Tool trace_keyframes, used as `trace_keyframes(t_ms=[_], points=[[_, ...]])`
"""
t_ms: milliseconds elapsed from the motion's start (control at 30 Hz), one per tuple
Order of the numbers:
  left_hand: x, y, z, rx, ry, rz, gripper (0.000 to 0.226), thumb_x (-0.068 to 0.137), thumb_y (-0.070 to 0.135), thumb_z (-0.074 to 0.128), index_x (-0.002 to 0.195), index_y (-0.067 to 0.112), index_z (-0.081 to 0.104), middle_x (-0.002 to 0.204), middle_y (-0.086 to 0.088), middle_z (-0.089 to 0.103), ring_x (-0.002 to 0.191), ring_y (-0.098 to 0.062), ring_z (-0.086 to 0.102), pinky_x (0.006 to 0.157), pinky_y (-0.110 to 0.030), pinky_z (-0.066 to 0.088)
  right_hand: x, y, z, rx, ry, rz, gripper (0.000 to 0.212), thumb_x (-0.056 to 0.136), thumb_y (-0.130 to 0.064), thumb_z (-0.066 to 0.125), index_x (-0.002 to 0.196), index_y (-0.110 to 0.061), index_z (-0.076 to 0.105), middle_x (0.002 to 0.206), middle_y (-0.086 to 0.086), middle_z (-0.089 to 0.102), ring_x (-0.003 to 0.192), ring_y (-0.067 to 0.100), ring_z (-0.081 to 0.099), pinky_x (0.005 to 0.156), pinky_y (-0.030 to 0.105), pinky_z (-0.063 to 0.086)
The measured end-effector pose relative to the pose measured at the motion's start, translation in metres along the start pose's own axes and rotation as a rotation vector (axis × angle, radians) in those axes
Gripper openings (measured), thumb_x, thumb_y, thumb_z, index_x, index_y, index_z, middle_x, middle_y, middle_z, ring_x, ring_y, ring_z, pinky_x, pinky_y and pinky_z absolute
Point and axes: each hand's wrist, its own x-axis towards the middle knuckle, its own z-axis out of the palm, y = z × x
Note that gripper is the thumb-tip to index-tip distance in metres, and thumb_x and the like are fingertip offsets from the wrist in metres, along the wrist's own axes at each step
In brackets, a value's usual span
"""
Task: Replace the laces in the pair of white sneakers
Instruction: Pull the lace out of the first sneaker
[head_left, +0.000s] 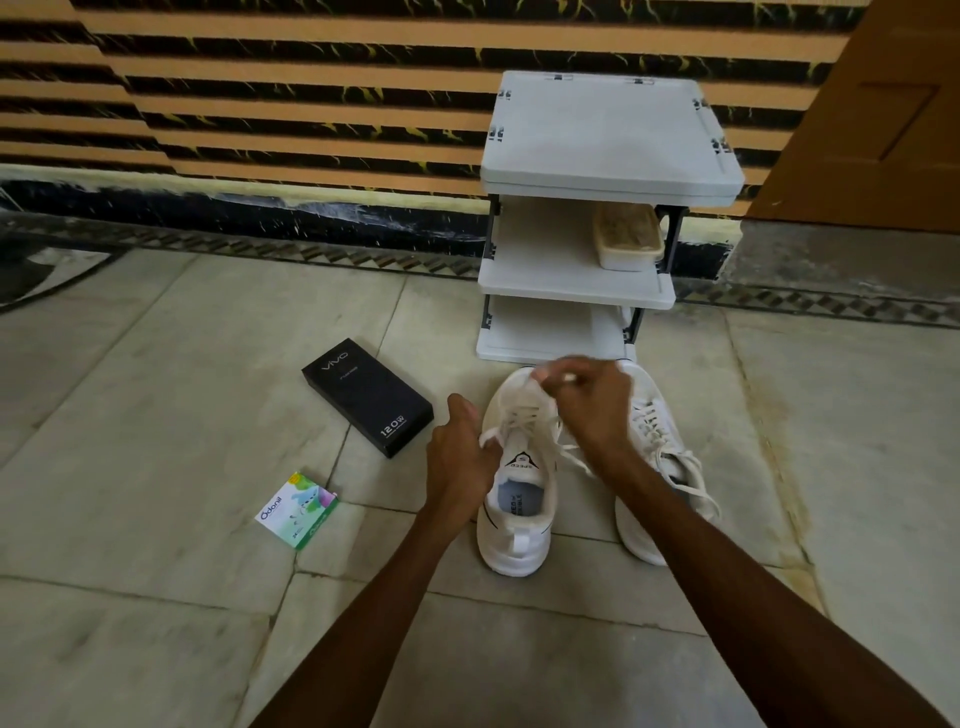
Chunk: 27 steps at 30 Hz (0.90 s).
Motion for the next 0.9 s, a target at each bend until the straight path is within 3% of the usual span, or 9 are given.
trace_keyframes(t_ms=[67, 167, 233, 367, 467, 533, 600, 767, 900], points=[[0.0, 0.001, -0.001, 0.018, -0.003, -0.002, 0.035, 0.088, 0.02, 0.069, 0.109, 0.011, 0.042, 0.093, -0.01, 0.063, 0.083, -0.024, 0.064, 0.059, -0.026, 0.05, 0.008, -0.007, -0.011, 0.384, 0.161, 0.192, 0.007, 0.085, -0.014, 0.07, 0.085, -0.017, 0.077, 0.073, -0.011, 0.072, 0.067, -0.003, 0.064, 0.067, 0.016, 0.05], [0.0, 0.001, 0.0, 0.048, -0.018, 0.016, 0.029, 0.089, 0.02, 0.067, 0.109, 0.012, 0.048, 0.095, -0.01, 0.065, 0.086, -0.025, 0.064, 0.066, -0.032, 0.051, 0.015, -0.011, -0.018, 0.414, 0.138, 0.205, 0.01, 0.087, -0.014, 0.069, 0.084, -0.02, 0.076, 0.085, -0.005, 0.075, 0.083, 0.006, 0.067, 0.084, 0.026, 0.054], [0.0, 0.002, 0.001, 0.108, -0.024, 0.049, 0.026, 0.09, 0.021, 0.065, 0.112, 0.016, 0.052, 0.099, -0.008, 0.067, 0.088, -0.023, 0.064, 0.065, -0.029, 0.049, 0.014, -0.009, -0.017, 0.135, 0.017, 0.081, 0.012, 0.091, -0.016, 0.064, 0.096, -0.017, 0.075, 0.097, 0.002, 0.074, 0.091, 0.015, 0.069, 0.088, 0.034, 0.054], [0.002, 0.007, 0.009, 0.154, -0.053, 0.178, 0.034, 0.092, 0.012, 0.061, 0.123, 0.024, 0.059, 0.123, -0.001, 0.058, 0.103, -0.018, 0.06, 0.079, -0.024, 0.051, 0.001, 0.009, -0.014, -0.639, -0.17, -0.113, 0.044, 0.091, -0.026, 0.06, 0.134, -0.017, 0.053, 0.115, 0.011, 0.065, 0.101, 0.029, 0.063, 0.085, 0.041, 0.053], [0.01, 0.009, 0.011, 0.207, -0.106, 0.219, 0.034, 0.093, 0.014, 0.062, 0.126, 0.023, 0.061, 0.132, 0.0, 0.047, 0.107, -0.02, 0.059, 0.087, -0.03, 0.053, -0.019, 0.017, -0.012, -0.706, -0.206, -0.064, 0.034, 0.083, -0.052, 0.065, 0.1, -0.023, 0.07, 0.092, 0.002, 0.069, 0.082, 0.02, 0.066, 0.067, 0.028, 0.051], [0.016, 0.009, 0.011, 0.214, -0.138, 0.213, 0.035, 0.091, 0.02, 0.066, 0.126, 0.021, 0.062, 0.134, 0.0, 0.048, 0.11, -0.021, 0.058, 0.091, -0.032, 0.053, -0.03, 0.021, -0.007, -0.769, -0.247, -0.075, 0.032, 0.082, -0.054, 0.065, 0.076, -0.023, 0.07, 0.068, -0.001, 0.062, 0.063, 0.016, 0.06, 0.056, 0.023, 0.042], [0.022, 0.009, 0.012, 0.247, -0.143, 0.253, 0.033, 0.089, 0.023, 0.069, 0.122, 0.021, 0.065, 0.135, 0.001, 0.047, 0.11, -0.019, 0.058, 0.091, -0.031, 0.052, -0.035, 0.024, -0.005, -0.709, -0.275, -0.074, 0.029, 0.083, -0.037, 0.063, 0.064, -0.016, 0.064, 0.056, 0.0, 0.055, 0.053, 0.016, 0.053, 0.053, 0.025, 0.04], [0.026, 0.013, 0.014, 0.467, -0.046, 0.447, 0.022, 0.088, 0.03, 0.069, 0.11, 0.024, 0.068, 0.128, 0.003, 0.049, 0.104, -0.016, 0.053, 0.085, -0.03, 0.047, -0.031, 0.038, -0.016, -0.199, -0.25, 0.312, 0.016, 0.083, -0.011, 0.064, 0.075, -0.001, 0.074, 0.07, 0.017, 0.072, 0.07, 0.029, 0.07, 0.076, 0.042, 0.058], [0.028, 0.011, 0.022, 0.568, -0.027, 0.568, 0.022, 0.092, 0.034, 0.061, 0.112, 0.025, 0.066, 0.126, 0.002, 0.051, 0.108, -0.017, 0.049, 0.088, -0.03, 0.041, -0.031, 0.041, -0.02, -0.066, -0.235, 0.41, 0.012, 0.081, -0.001, 0.063, 0.075, 0.003, 0.073, 0.068, 0.021, 0.071, 0.068, 0.035, 0.07, 0.076, 0.049, 0.059]])
